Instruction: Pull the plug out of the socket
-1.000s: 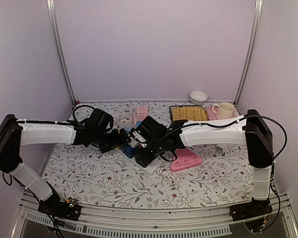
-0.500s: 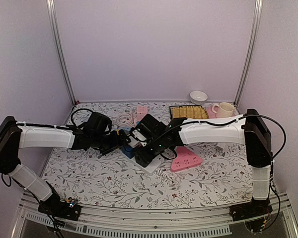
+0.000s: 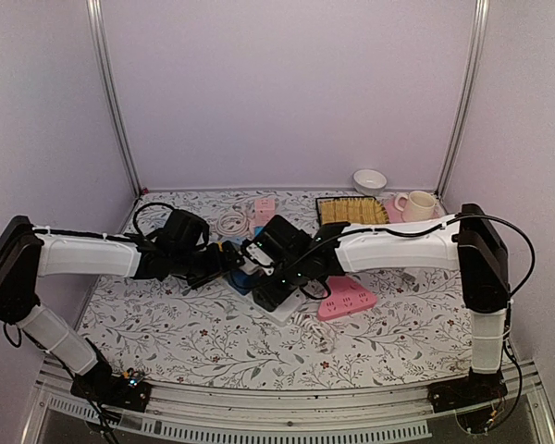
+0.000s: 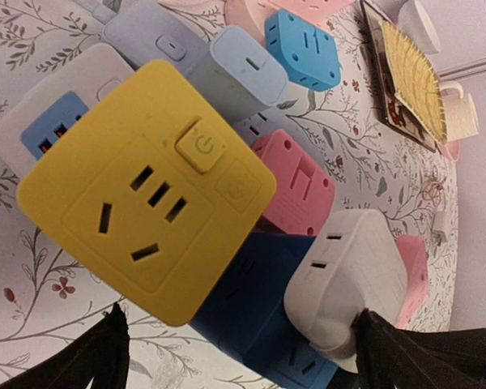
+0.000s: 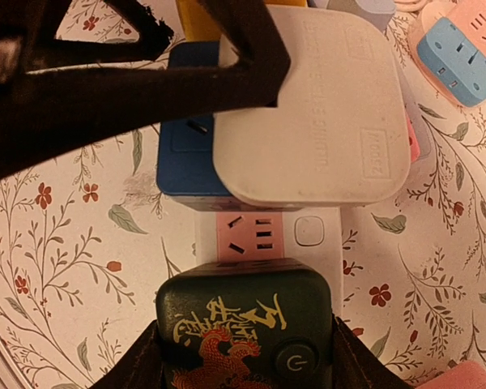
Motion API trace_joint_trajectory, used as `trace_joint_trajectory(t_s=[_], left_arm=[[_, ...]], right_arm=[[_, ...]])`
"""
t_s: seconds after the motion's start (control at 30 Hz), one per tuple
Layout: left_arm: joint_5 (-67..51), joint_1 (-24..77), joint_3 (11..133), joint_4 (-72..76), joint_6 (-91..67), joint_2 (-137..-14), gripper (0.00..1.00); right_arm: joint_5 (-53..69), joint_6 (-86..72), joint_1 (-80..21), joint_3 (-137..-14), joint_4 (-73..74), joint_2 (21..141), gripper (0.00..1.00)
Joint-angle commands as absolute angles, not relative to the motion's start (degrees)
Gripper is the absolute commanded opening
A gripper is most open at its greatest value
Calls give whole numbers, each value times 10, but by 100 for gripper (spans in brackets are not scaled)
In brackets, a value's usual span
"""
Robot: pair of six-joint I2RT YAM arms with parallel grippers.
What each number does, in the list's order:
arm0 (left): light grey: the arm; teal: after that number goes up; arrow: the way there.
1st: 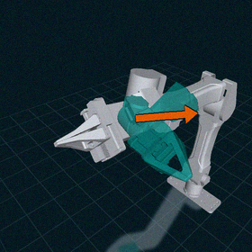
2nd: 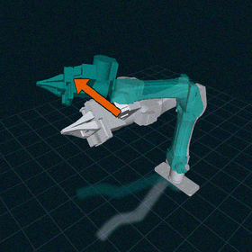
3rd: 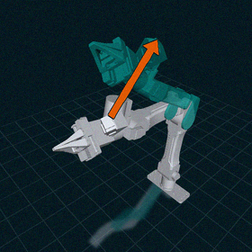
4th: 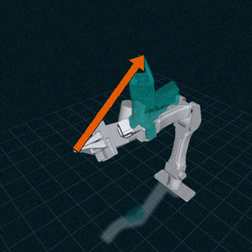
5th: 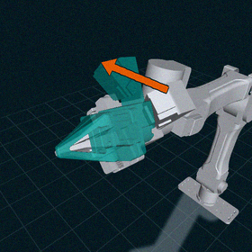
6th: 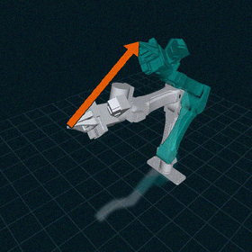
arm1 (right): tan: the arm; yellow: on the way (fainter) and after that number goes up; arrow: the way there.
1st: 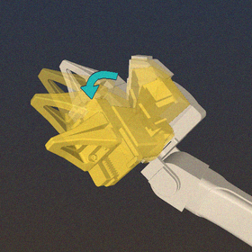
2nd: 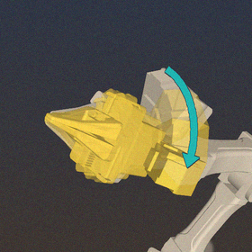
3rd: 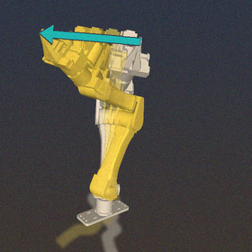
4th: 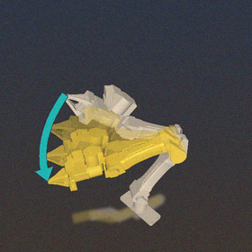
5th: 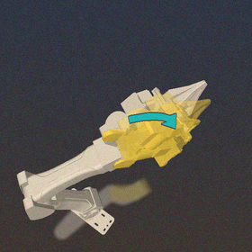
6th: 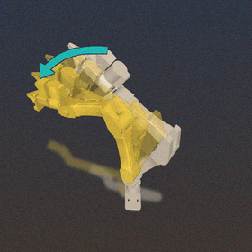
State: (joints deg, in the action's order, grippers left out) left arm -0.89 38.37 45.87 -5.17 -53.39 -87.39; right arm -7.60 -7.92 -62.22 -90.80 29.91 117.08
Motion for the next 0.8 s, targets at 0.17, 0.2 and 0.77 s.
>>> trace_joint_trajectory(t_s=[0.17,0.2,0.77], left_arm=[[12,393,427,-188,-512,-916,97],[12,393,428,-189,-512,-916,96],[15,392,456,-199,-497,-933,96]], right_arm=[[-16,-117,-574,-918,233,1094,35],[-14,-115,-575,-918,233,1094,35],[-98,-42,-618,-920,223,1091,35]])
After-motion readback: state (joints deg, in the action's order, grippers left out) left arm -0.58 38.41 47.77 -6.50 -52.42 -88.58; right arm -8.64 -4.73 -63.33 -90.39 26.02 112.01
